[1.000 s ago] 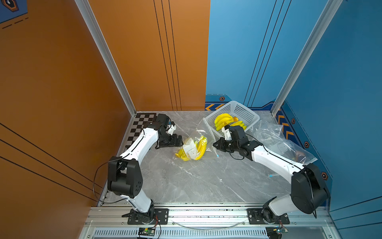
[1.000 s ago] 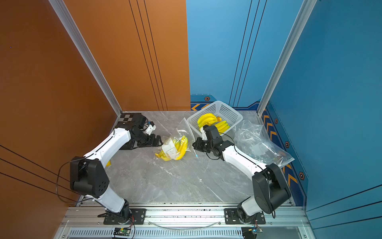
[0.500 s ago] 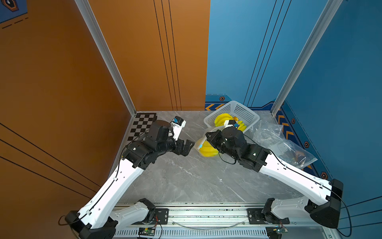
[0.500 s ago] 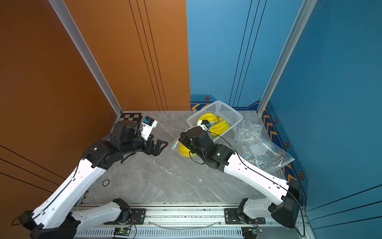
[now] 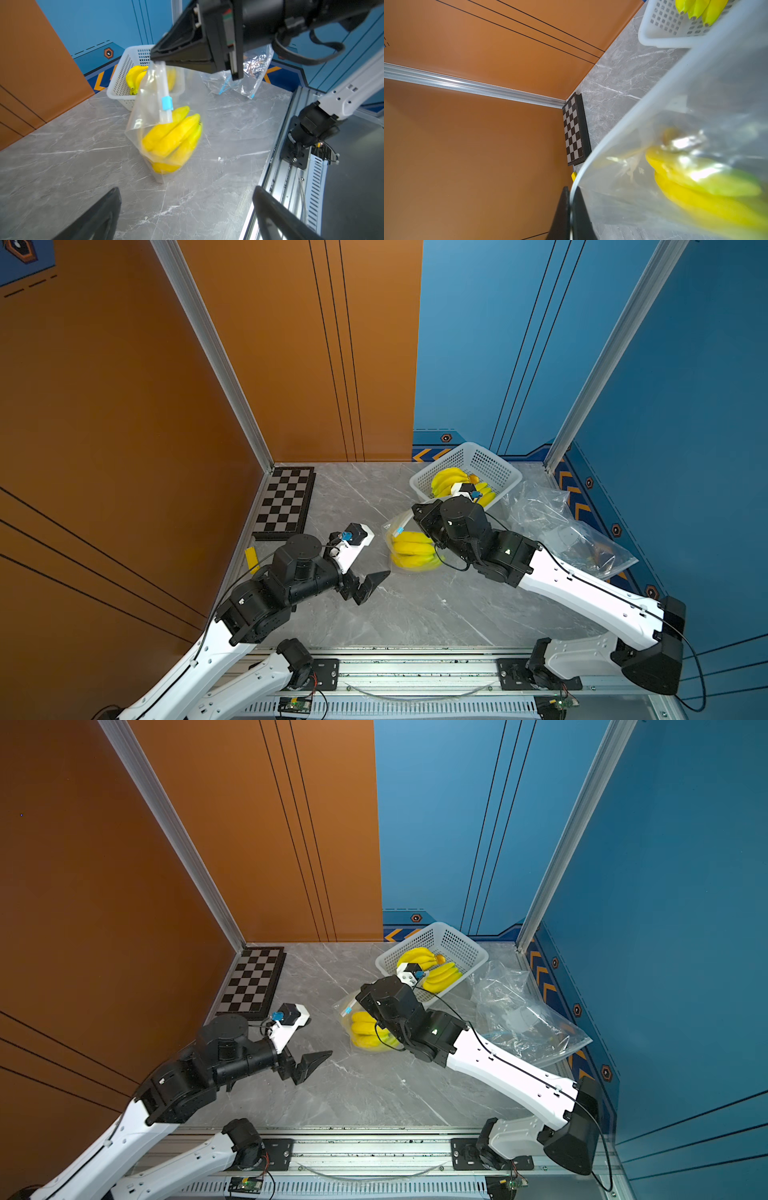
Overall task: Open the zip-top bag and take out the banana
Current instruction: Pick up the zipper food storage bag at the center of the board.
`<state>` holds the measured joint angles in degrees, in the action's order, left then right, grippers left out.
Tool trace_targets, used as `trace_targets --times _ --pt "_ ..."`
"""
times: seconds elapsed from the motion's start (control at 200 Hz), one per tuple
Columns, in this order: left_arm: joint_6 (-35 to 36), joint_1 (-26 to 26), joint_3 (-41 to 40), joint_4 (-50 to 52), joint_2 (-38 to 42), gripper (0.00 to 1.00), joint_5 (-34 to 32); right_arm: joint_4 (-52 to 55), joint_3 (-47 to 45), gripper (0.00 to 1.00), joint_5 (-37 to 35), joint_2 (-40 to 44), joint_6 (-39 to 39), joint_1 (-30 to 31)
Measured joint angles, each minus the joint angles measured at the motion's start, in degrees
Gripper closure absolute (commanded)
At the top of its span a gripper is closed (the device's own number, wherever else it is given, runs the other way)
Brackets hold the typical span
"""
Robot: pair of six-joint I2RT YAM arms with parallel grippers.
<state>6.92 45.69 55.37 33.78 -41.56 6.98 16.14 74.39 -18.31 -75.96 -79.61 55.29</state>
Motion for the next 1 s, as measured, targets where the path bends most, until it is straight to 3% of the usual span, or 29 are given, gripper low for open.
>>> trace_targets --times 0.165,0.37,0.511,0.656,0.731,0.891,0.996 --pt "12.31 6.54 -2.8 -2.64 -1.95 0.02 -10.62 0.72 0.0 1.0 0.0 0.48 -1.57 0.7" --pt "21.81 6.8 -6.38 -12.57 -5.49 0.02 -21.31 0.81 0.0 1.0 0.09 0.55 -3.06 1.09" --pt "23.87 5.42 -6.93 -17.92 -7.3 0.03 -23.61 0.81 0.0 1.0 0.5 0.55 -3.91 1.18" --pt "23.52 3.45 -6.91 -22.23 -8.92 0.13 -23.41 0.81 0.02 1.0 0.52 0.55 -4.72 2.19" --pt "22.51 2.08 -6.86 -23.37 -9.57 0.29 -22.27 0.81 0.0 1.0 0.5 0.55 -5.2 2.84" --pt "21.22 0.24 -5.57 -23.71 -11.02 0.5 -18.67 0.81 0.0 1.0 0.46 0.55 -5.99 3.67" --pt "21.09 -0.26 -4.74 -23.71 -11.63 0.54 -16.83 0.79 -0.07 1.0 0.44 0.59 -6.23 3.91"
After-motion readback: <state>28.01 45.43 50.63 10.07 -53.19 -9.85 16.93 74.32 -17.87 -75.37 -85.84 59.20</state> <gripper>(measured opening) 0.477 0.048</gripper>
